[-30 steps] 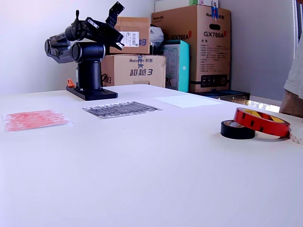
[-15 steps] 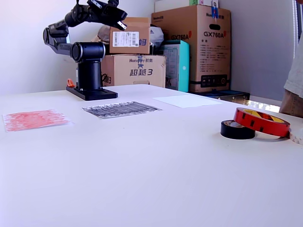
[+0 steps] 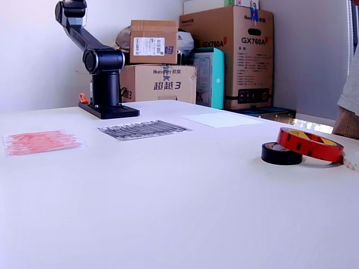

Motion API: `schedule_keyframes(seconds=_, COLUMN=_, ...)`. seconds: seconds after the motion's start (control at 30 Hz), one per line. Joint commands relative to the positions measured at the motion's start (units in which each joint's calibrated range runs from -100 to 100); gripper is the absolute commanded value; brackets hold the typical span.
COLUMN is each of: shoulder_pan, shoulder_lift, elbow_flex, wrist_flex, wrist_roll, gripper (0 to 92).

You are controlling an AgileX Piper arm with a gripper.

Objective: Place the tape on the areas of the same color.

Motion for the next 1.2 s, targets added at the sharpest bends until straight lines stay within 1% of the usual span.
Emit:
schedule_keyframes(seconds=0.0, shoulder_pan=-0.52, shoulder_lift=14.65, elbow_flex=-31.35, wrist_flex=18.3, wrist_roll=0.06, gripper=0.1)
schedule_keyframes(seconds=0.23, shoulder_pan=-2.18, shoulder_lift=32.43, elbow_flex=-51.25, wrist_flex=19.24, wrist_roll=0.06, gripper=0.0)
schedule_keyframes(seconds=0.37, shoulder_pan=-4.23, shoulder_lift=41.78, elbow_flex=-58.8, wrist_flex=19.24, wrist_roll=0.06, gripper=0.0)
schedule_keyframes(seconds=0.47, shoulder_pan=-4.55, shoulder_lift=47.96, elbow_flex=-62.61, wrist_flex=19.24, wrist_roll=0.23, gripper=0.0)
schedule_keyframes(seconds=0.57, shoulder_pan=-4.78, shoulder_lift=53.38, elbow_flex=-64.61, wrist_flex=19.24, wrist_roll=3.83, gripper=0.0)
schedule_keyframes(seconds=0.73, shoulder_pan=-3.28, shoulder_lift=61.33, elbow_flex=-66.43, wrist_flex=19.24, wrist_roll=10.71, gripper=0.1)
schedule_keyframes(seconds=0.97, shoulder_pan=-2.02, shoulder_lift=69.47, elbow_flex=-66.25, wrist_flex=19.41, wrist_roll=18.56, gripper=0.5)
schedule_keyframes(seconds=1.17, shoulder_pan=-1.39, shoulder_lift=73.68, elbow_flex=-66.07, wrist_flex=24.75, wrist_roll=23.72, gripper=0.5)
